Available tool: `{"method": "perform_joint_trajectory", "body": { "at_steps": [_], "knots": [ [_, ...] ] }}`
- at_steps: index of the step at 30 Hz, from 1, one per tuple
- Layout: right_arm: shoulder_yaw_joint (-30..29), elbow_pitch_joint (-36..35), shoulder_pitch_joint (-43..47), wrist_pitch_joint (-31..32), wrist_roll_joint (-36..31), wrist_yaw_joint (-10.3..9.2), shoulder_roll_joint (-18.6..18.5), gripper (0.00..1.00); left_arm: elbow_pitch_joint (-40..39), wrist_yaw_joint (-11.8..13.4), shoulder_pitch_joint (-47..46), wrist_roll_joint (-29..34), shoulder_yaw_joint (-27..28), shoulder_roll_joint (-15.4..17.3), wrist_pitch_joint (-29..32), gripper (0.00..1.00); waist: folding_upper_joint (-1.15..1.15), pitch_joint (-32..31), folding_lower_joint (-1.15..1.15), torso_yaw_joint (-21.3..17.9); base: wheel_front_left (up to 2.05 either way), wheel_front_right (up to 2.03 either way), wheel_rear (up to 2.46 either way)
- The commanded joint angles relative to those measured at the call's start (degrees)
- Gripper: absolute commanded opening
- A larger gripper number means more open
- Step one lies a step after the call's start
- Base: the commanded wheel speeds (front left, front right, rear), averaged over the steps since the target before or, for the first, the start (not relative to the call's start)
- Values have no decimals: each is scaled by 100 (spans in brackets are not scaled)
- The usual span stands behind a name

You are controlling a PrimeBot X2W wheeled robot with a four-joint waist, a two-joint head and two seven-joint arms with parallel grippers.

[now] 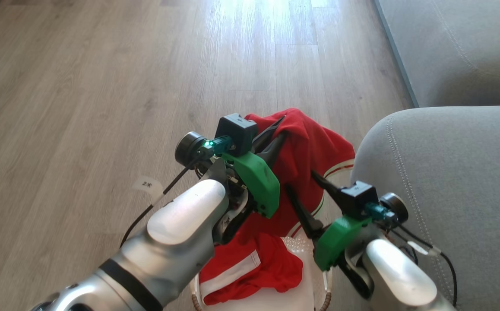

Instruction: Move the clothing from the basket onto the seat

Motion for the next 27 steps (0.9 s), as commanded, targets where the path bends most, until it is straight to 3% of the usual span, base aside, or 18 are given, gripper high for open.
{"method": "perform_joint_trajectory", "body": {
  "at_steps": [1,6,7,9,10,18,21,22,27],
  "knots": [
    [44,-153,-337,-37,56,-2,31,100,-192,66,-432,-23,187,48,-17,0,0,4,0,7,0,0,0],
    [57,-107,-508,-37,93,-2,31,100,-338,68,-399,-123,120,39,-27,0,0,21,0,56,0,0,0],
    [65,-77,-533,-37,73,-2,31,78,-357,73,-396,-138,108,38,-30,0,0,23,0,62,0,0,0],
    [61,1,-565,-37,60,-2,31,14,-380,77,-385,-167,90,37,-43,0,0,28,0,70,0,0,0],
    [45,33,-575,-37,56,-2,31,0,-380,79,-377,-178,85,36,-51,0,0,30,0,69,0,0,0],
    [-300,-61,-580,-37,56,-2,31,0,-190,138,-157,-319,195,136,-216,0,0,67,0,-84,0,0,0],
    [-410,-115,-600,-37,0,-2,31,0,-82,92,0,-456,288,158,-342,52,0,87,0,-185,0,0,0],
    [-449,-122,-613,-37,-27,-2,31,0,-48,82,45,-487,307,163,-382,99,0,91,0,-222,0,0,0],
    [-713,-132,-745,-37,-256,-2,31,0,133,-46,213,-570,325,174,-601,100,0,134,0,-414,0,0,0]
  ]
}}
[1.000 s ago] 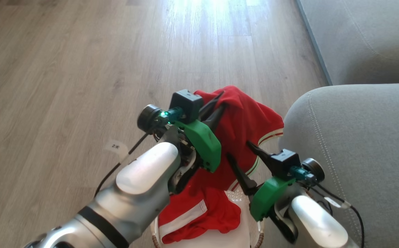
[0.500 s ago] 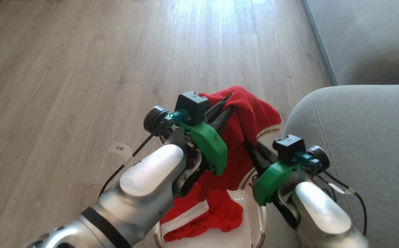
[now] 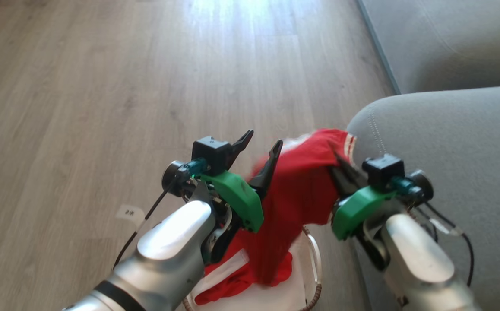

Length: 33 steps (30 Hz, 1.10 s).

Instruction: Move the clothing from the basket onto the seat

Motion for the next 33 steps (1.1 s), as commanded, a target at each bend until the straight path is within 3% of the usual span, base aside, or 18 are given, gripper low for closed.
{"method": "perform_joint_trajectory", "body": {
  "at_steps": [1,16,26,33],
  "knots": [
    [-52,-215,-446,-38,-109,-2,36,0,-96,-51,-227,-31,220,93,-120,100,0,30,0,-97,0,0,0],
    [-1255,-410,-693,-38,-1138,-2,36,0,-5,-221,222,10,48,49,-564,100,0,214,0,-1080,0,0,0],
    [-1427,-523,-768,-38,-1344,-2,36,0,119,-226,303,142,-74,73,-637,100,0,413,0,-1933,0,0,0],
    [-1487,-526,-833,-38,-1413,-2,36,0,154,-218,267,203,-114,54,-664,100,0,528,0,-2199,0,0,0]
  ]
}}
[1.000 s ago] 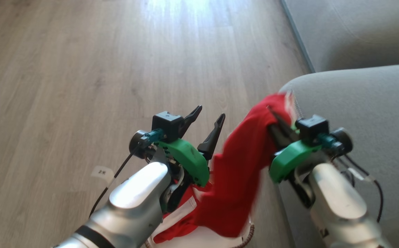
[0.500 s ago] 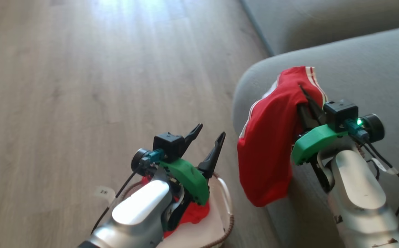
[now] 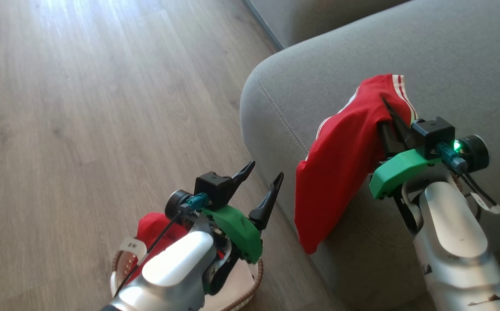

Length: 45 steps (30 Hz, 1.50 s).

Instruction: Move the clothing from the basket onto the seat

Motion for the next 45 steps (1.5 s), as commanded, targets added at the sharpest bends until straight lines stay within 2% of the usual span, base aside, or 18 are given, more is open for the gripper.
{"method": "perform_joint_trajectory", "body": {
  "at_steps": [1,10,16,25,31,38,45],
  "knots": [
    [97,-210,-413,-38,-57,-2,46,0,-112,-16,-249,48,146,66,-70,100,0,57,0,-51,0,0,0],
    [121,-32,-877,-38,-217,-2,-87,0,-119,-40,-281,111,94,36,-95,100,0,244,0,144,0,0,0],
    [-12,285,-1903,7,-127,-2,-493,0,-265,60,-457,249,143,64,-110,100,0,659,0,473,0,0,0],
    [-338,784,-3674,184,-265,-2,-1225,0,-825,222,-900,576,138,260,-89,100,0,1617,0,971,0,0,0],
    [-624,1085,-4319,276,-487,-2,-1544,0,-1234,359,-1133,755,95,378,15,100,0,2127,0,1125,0,0,0],
    [-1210,1876,-4426,317,-950,-2,-1726,0,-1717,493,-1406,972,-11,494,228,100,0,2730,0,1338,0,0,0],
    [-2000,2574,-4123,264,-1395,-2,-1678,0,-1989,593,-1467,1079,-110,556,351,100,0,3064,0,1507,0,0,0]
  ]
}}
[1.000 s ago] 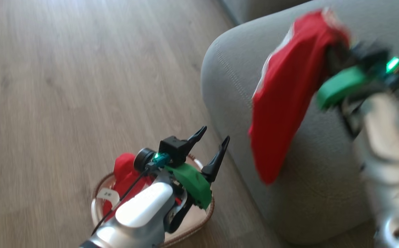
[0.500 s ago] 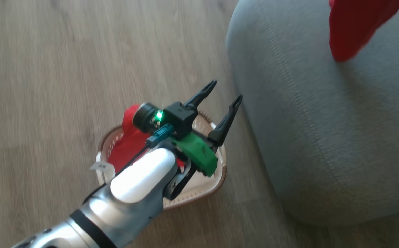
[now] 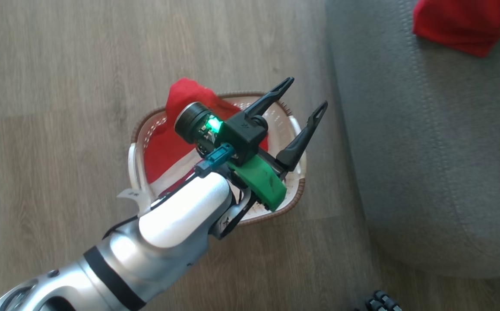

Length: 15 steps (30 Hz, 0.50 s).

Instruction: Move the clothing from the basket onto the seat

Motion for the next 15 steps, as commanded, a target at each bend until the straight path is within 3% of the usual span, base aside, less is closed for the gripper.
{"method": "perform_joint_trajectory", "body": {
  "at_steps": [1,11,13,14,15],
  "knots": [
    [-34,-114,98,-50,-88,-2,-1,0,-202,26,-154,63,98,78,-3,100,0,75,-1,84,0,0,0],
    [-823,222,566,-17,-923,-2,169,1,-223,14,-95,27,19,95,3,100,0,103,-1,149,0,0,0],
    [-920,244,587,-45,-1031,-2,206,44,-209,18,-85,15,16,111,7,100,0,90,-1,126,0,0,0],
    [-948,274,590,-62,-1079,-2,204,91,-202,19,-82,9,16,120,9,100,0,83,-1,113,0,0,0],
    [-963,300,591,-85,-1128,-2,197,100,-194,19,-80,3,15,129,9,100,0,70,-1,98,0,0,0]
  ]
}}
